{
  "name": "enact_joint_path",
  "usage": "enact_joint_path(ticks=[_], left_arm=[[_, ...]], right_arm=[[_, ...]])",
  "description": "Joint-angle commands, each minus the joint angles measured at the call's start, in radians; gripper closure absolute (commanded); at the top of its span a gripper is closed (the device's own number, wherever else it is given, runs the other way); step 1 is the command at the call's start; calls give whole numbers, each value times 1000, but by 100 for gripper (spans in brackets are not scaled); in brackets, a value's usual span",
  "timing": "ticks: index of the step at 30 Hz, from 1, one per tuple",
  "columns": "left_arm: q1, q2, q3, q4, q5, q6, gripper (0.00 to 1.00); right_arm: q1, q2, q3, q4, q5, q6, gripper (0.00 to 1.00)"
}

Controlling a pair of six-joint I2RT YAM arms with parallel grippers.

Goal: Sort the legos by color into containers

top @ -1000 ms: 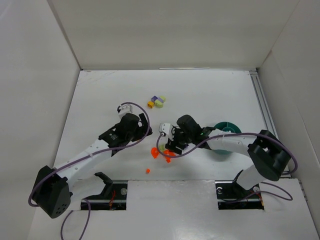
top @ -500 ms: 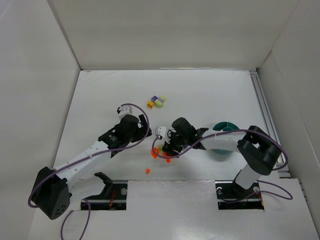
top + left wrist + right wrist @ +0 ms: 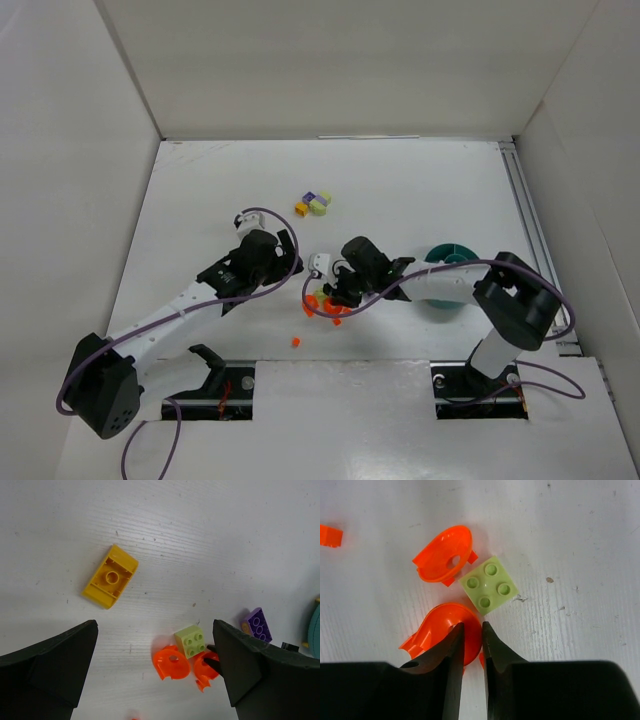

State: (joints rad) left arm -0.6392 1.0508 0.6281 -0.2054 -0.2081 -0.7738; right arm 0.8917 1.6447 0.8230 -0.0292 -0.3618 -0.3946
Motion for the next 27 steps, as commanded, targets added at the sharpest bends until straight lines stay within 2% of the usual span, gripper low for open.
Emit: enact_joint_path(ticks=[1, 4, 7, 11, 17, 18, 21, 22, 26, 27], left_arm=[[3, 5, 2, 29, -5, 11, 2], [3, 5, 2, 29, -5, 11, 2], [3, 5, 2, 29, -5, 11, 2], [3, -5, 2, 38, 4, 21, 2], [3, -5, 2, 58, 22, 48, 2], [3, -5, 2, 58, 22, 48, 2], [3, -5, -8, 81, 50, 71, 2], [3, -5, -8, 95, 73, 71, 2], [3, -5, -18, 116, 84, 90, 2], [3, -5, -18, 116, 94, 90, 2]], right_arm=[[10, -6, 13, 31, -9, 13, 77], [10, -46, 13, 31, 6, 13, 82], [10, -110, 13, 31, 36, 13, 93], [10, -183, 13, 5, 72, 13, 96], [10, -293, 22, -128, 256, 23, 100], [10, -339, 22, -162, 300, 33, 100], [10, -443, 68, -345, 574, 103, 100], [10, -468, 82, -401, 733, 137, 100], [10, -580, 120, -648, 1042, 327, 100], [10, -598, 120, -717, 1079, 365, 100]])
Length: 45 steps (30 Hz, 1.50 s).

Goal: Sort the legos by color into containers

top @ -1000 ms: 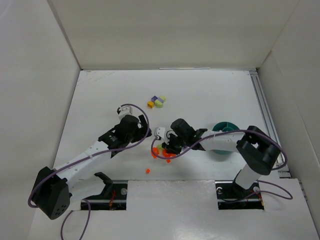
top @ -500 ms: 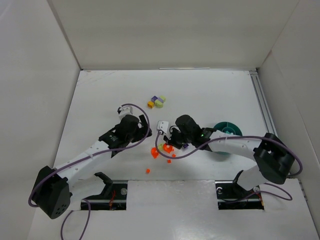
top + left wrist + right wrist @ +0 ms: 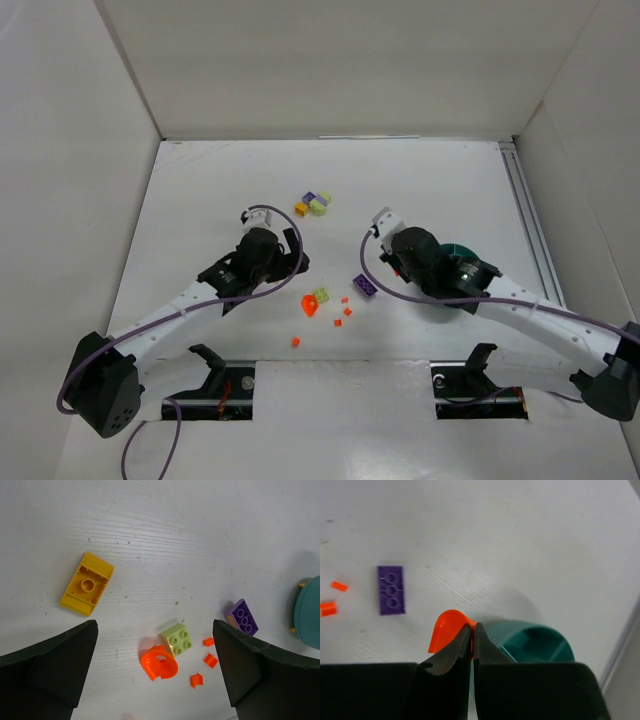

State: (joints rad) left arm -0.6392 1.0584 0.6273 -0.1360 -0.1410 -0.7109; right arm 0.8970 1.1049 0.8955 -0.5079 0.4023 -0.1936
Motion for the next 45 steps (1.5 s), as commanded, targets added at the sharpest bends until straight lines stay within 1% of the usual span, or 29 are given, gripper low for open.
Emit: enact_joint_path(ticks=[1, 4, 6, 7, 10, 11, 13, 19, 24, 28, 36, 41, 42, 45], left_arm=[[3, -12, -17, 58, 27, 27, 2], [3, -2, -17, 58, 37, 37, 4], [3, -1, -17, 58, 37, 47, 4], [3, -1, -17, 58, 46, 47, 4], [3, 8, -17, 58, 46, 47, 4], [3, 8, -8, 58, 46, 47, 4], [3, 8, -8, 67, 46, 47, 4], [3, 44, -8, 76, 55, 56, 4], [3, 54, 2, 76, 66, 56, 4], [3, 72, 2, 87, 66, 56, 4], [3, 81, 12, 96, 75, 56, 4], [3, 81, 22, 87, 75, 56, 4], [3, 81, 22, 87, 75, 56, 4], [3, 81, 22, 87, 75, 56, 4]], right_arm=[[5, -88, 48, -263, 343, 221, 100], [-4, -97, 48, -338, 418, 281, 100], [-4, -74, 48, -386, 428, 335, 100], [-4, -65, 48, -395, 428, 335, 100], [-4, -14, 48, -473, 461, 457, 100], [-4, 15, 59, -542, 472, 544, 100], [-4, 41, 68, -604, 492, 630, 100], [-4, 95, 68, -627, 547, 717, 100], [-4, 113, 80, -627, 578, 717, 100], [-4, 122, 103, -615, 587, 675, 99], [-4, 171, 112, -603, 629, 684, 97], [-4, 226, 112, -603, 629, 684, 88], [-4, 227, 121, -603, 618, 684, 84], [-4, 246, 122, -603, 589, 684, 80]])
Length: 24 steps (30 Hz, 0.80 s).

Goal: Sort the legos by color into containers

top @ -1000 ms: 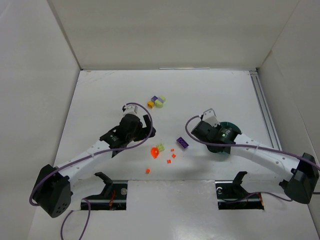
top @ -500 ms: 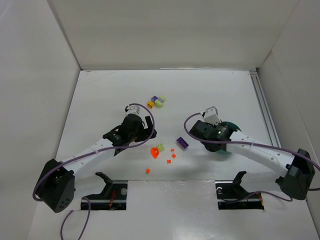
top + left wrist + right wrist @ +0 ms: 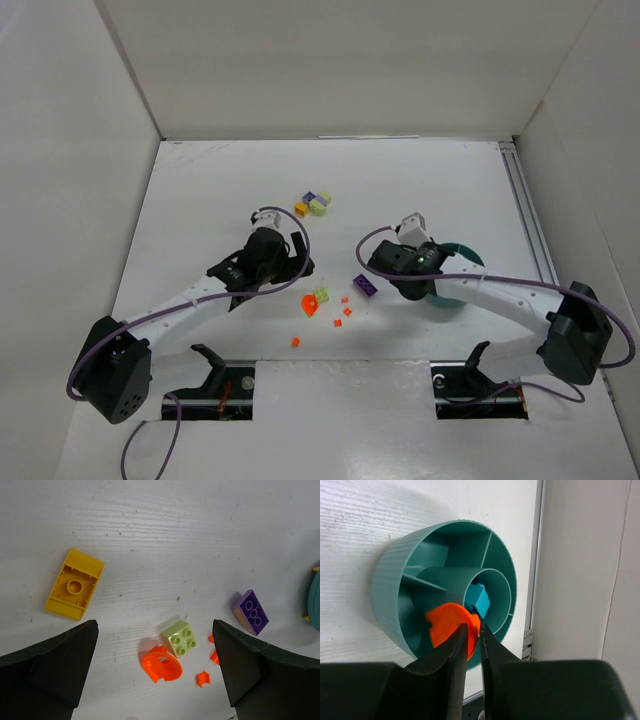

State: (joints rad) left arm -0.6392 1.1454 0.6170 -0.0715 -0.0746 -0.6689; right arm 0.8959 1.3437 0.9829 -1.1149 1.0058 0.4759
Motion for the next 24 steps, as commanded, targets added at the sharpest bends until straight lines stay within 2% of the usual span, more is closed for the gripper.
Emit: enact_joint_path(ticks=[1, 2, 5, 13, 17, 19, 20, 24], left_arm=[[3, -6, 32, 22, 9, 14, 4], [3, -6, 32, 22, 9, 14, 4], [3, -6, 32, 22, 9, 14, 4], [3, -6, 32, 4, 18, 14, 4], [-36, -6, 32, -7, 18, 14, 5], [-69, -6, 32, -19, 27, 14, 7], [-83, 3, 32, -42, 27, 14, 9], [-154, 4, 20, -99, 0, -15, 14]], right_arm=[[-3, 8, 34, 4, -24, 15, 78], [-3, 8, 34, 4, -33, 15, 78], [6, -15, 22, 27, -58, 15, 69], [6, -109, 13, 88, -88, -57, 58], [6, -172, 13, 127, -110, -108, 35], [6, -217, 13, 145, -110, -117, 9], [6, -236, 13, 154, -110, -117, 0], [6, -322, -7, 205, -110, -163, 0]])
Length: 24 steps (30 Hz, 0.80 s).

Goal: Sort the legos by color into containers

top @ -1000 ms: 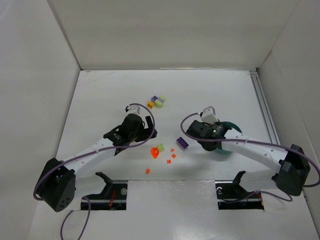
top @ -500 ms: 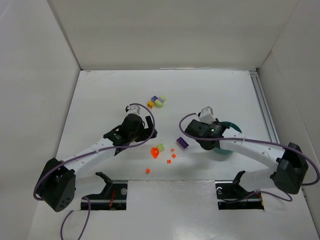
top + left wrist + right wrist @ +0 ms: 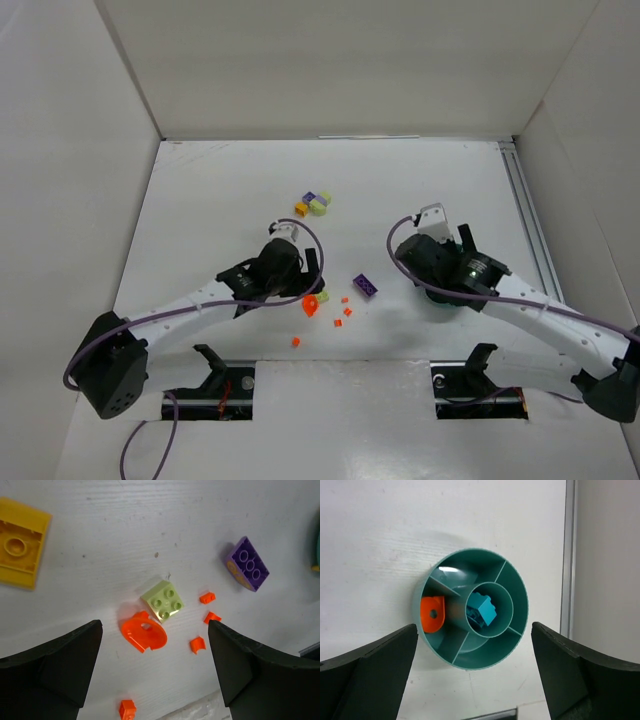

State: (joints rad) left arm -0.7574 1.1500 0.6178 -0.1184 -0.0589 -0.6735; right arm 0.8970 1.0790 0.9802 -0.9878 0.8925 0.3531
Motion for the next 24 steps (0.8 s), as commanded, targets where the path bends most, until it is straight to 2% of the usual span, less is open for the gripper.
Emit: enact_joint_path(ticks=[1, 3, 9, 14, 24], left_arm=[[-49, -1, 8, -52, -31, -38, 16], [-92, 8, -3, -66, -44, -47, 21], [-143, 71, 23, -66, -67, -93, 47], [-190, 135, 83, -105, -137, -115, 48], [-234, 226, 131, -107, -176, -159, 62]], right_arm=[[-7, -73, -18, 107, 3, -52, 0], [-21, -114, -37, 147, -27, -109, 0], [-121, -155, -101, 253, -130, -201, 0], [-154, -156, -120, 253, -148, -212, 0], [-185, -156, -138, 275, -167, -232, 0]])
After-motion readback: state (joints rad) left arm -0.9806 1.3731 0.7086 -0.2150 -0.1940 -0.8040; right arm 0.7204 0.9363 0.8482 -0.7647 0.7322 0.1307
